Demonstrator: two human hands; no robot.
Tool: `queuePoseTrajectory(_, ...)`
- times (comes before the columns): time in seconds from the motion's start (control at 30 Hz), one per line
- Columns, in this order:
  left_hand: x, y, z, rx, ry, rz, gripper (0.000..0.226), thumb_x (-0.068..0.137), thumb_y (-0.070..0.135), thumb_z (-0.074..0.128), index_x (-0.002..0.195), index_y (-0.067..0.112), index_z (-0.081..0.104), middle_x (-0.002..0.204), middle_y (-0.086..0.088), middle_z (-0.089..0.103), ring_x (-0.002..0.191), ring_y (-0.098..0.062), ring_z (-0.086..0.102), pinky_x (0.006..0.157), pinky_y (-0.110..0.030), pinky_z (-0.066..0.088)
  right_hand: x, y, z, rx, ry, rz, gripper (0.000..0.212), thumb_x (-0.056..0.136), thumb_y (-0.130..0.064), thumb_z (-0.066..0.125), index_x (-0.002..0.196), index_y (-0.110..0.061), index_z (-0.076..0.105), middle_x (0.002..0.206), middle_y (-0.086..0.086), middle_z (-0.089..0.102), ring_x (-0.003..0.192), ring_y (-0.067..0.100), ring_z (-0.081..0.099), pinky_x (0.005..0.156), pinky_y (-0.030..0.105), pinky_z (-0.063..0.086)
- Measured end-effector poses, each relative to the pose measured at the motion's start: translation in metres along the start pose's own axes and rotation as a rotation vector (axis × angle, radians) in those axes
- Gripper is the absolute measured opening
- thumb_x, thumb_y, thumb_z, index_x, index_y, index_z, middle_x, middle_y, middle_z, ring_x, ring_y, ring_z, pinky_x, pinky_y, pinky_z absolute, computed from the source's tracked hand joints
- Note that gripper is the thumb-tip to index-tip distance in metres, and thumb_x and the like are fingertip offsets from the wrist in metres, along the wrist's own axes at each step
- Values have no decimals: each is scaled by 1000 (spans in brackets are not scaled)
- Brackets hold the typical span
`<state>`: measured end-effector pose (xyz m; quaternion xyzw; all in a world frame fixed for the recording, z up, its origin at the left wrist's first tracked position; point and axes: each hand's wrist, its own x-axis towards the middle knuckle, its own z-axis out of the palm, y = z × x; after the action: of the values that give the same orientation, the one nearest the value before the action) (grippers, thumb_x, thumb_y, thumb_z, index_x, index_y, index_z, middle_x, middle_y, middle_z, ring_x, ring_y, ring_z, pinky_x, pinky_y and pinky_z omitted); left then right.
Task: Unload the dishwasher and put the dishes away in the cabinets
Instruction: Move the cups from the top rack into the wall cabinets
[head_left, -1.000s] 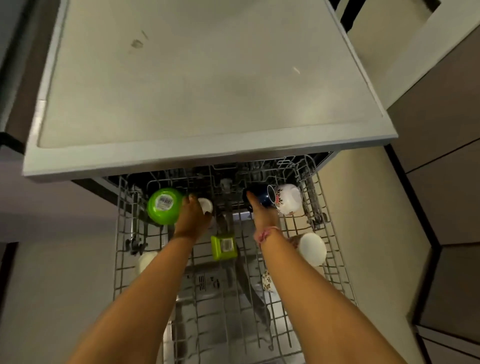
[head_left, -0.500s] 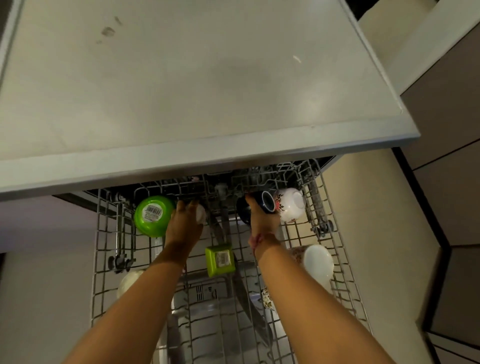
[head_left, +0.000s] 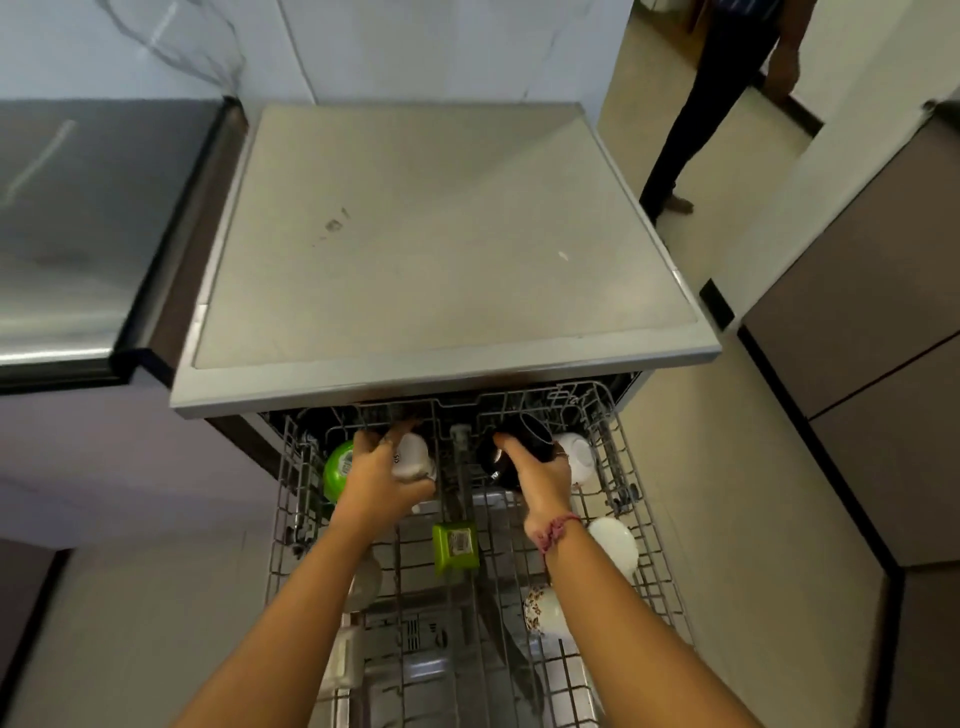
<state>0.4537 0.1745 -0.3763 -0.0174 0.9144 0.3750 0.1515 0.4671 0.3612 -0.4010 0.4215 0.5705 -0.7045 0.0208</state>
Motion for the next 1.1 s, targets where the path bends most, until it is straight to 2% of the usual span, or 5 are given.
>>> queuePoseTrajectory(0.1,-30,12,-28,-61,24,77,80,76,22,74,145,25,33,126,-5,30,111,-25,44,95,-27,40,-38,-20,-5,-30,-44,-83,64,67,-27,84,121,-11,54,114,6,64,101,20,62,82,30,52)
queuePoseTrajectory(0.43,-143,24,-121,-307,221,233,66,66,11,83,116,15,40,114,-7,51,98,-20,55,81,-30,45,-194,-57,3,15,-97,-389,73,66,-19,85,125,-14,42,115,4,54,97,18,56,87,33,51)
queuePoseTrajectory(0.6,-219,19,-179,-394,268,335,66,69,9,81,123,10,43,116,-5,54,102,-19,54,82,-26,42,-290,-51,7,69,-122,-482,63,67,-18,85,115,-13,45,105,1,56,88,13,57,67,19,47)
queuePoseTrajectory(0.77,-290,21,-244,-413,334,426,61,73,8,78,125,9,46,111,-2,55,99,-17,55,79,-24,42,-373,-51,23,107,-167,-532,60,65,-19,85,112,-14,49,112,7,60,97,21,61,84,36,55)
queuePoseTrajectory(1.1,-364,8,-347,-425,496,434,53,74,14,77,117,14,48,110,-2,56,98,-18,55,86,-30,46,-478,-74,81,105,-327,-668,59,63,-23,86,114,-11,58,109,7,64,95,20,63,75,30,55)
